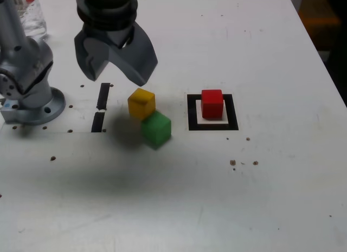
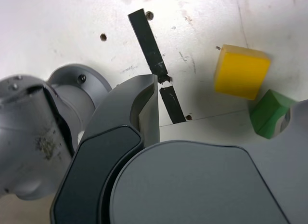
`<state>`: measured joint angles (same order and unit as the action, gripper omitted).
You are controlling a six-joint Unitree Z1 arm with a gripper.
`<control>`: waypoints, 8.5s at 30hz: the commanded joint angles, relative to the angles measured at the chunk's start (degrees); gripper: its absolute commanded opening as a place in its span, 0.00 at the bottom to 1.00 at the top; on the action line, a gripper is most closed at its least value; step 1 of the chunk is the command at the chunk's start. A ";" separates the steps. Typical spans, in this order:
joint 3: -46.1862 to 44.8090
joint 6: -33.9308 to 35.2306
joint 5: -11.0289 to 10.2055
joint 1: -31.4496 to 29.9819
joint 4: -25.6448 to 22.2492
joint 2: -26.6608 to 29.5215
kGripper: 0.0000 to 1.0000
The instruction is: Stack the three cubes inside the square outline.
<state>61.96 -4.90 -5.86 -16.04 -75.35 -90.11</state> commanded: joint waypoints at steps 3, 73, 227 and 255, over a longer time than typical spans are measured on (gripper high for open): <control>-0.94 -4.62 -0.47 -0.03 2.53 -0.17 0.93; -10.55 -10.75 -0.14 7.51 26.66 -9.08 0.21; 21.70 1.00 1.68 12.79 10.72 -16.77 0.71; 10.46 20.11 6.32 0.61 0.75 1.34 0.76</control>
<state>72.52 14.79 0.28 -15.25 -74.69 -88.71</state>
